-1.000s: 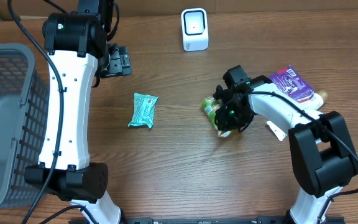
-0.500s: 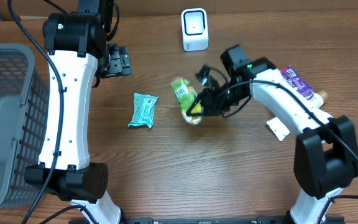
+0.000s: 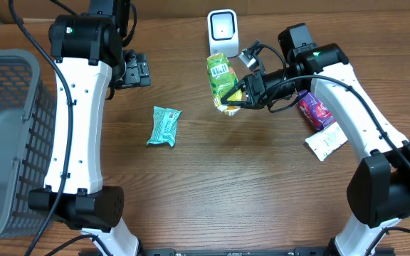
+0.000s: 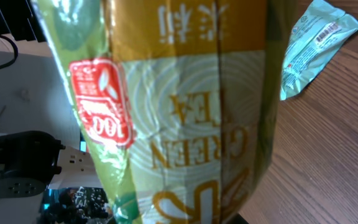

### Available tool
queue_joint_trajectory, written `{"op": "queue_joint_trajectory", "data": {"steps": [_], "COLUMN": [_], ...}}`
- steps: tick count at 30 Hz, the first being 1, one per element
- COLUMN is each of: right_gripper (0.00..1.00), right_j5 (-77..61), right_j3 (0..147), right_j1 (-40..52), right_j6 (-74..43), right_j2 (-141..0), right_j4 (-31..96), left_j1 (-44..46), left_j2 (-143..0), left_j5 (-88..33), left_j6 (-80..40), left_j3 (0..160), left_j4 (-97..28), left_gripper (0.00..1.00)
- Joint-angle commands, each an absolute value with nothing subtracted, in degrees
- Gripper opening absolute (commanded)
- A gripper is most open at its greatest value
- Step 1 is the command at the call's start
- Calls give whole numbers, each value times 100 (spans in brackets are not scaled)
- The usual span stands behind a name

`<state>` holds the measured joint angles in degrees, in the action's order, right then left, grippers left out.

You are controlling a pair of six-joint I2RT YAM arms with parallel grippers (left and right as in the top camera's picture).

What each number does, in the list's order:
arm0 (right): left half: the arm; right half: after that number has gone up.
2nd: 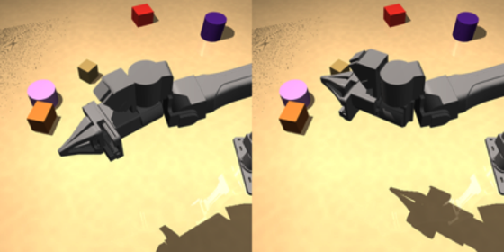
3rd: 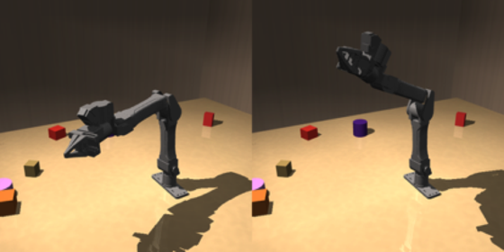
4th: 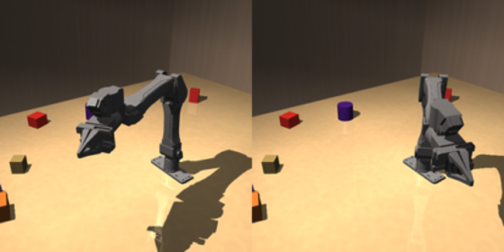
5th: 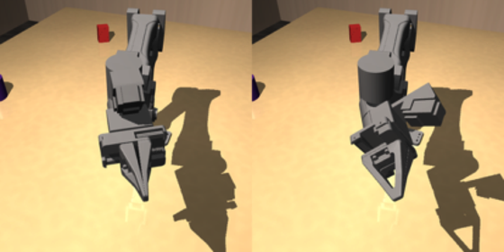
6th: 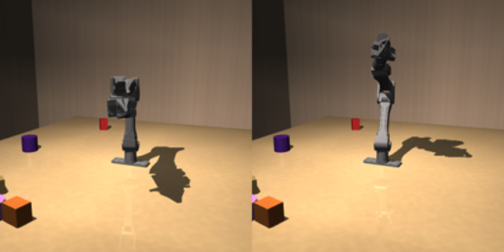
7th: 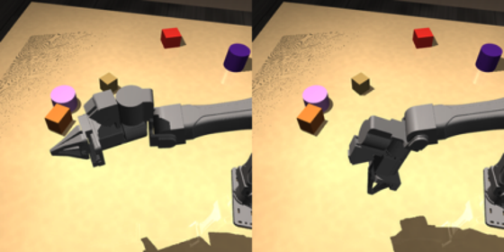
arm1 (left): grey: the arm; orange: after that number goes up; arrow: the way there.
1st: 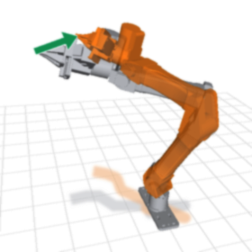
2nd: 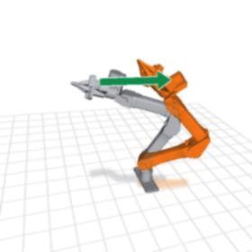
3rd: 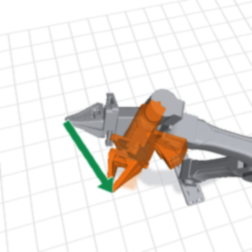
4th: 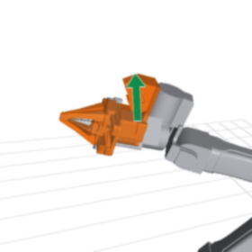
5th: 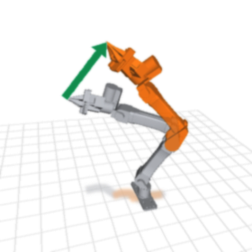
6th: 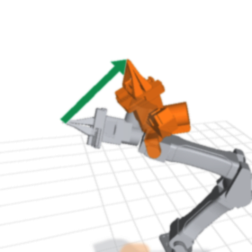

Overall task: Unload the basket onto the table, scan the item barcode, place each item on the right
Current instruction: 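Lift the green tea bag and carry it toward the white scanner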

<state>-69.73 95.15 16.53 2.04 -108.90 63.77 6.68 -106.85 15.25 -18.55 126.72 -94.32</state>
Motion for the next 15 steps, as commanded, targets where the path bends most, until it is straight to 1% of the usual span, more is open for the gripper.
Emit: {"op": "queue_joint_trajectory", "data": {"steps": [1, 3, 5, 8, 12, 15], "right_gripper": [8, 6, 4, 4, 4, 4], "right_j5": [-7223, -6978, -6451, -4729, -2888, -1160], "right_j3": [9723, 9725, 9754, 10101, 11161, 12020], "right_j1": [1638, 1640, 1656, 1710, 1776, 1874], "right_j6": [283, 279, 21, -521, -631, -880], "right_j2": [-10628, -10628, -10628, -10628, -10628, -10628], "right_j4": [6337, 6335, 6311, 6436, 6923, 7019], "left_j1": [668, 668, 668, 668, 668, 668], "left_j2": [-10737, -10737, -10737, -10737, -10737, -10737], "left_j5": [1559, 1559, 1559, 1559, 1559, 1559], "left_j6": [-1951, -1951, -1951, -1951, -1951, -1951], "left_j3": [12656, 12656, 12656, 12656, 12656, 12656], "left_j4": [-9426, -9426, -9426, -9426, -9426, -9426], "left_gripper": [100, 100, 99, 100, 100, 99]}}
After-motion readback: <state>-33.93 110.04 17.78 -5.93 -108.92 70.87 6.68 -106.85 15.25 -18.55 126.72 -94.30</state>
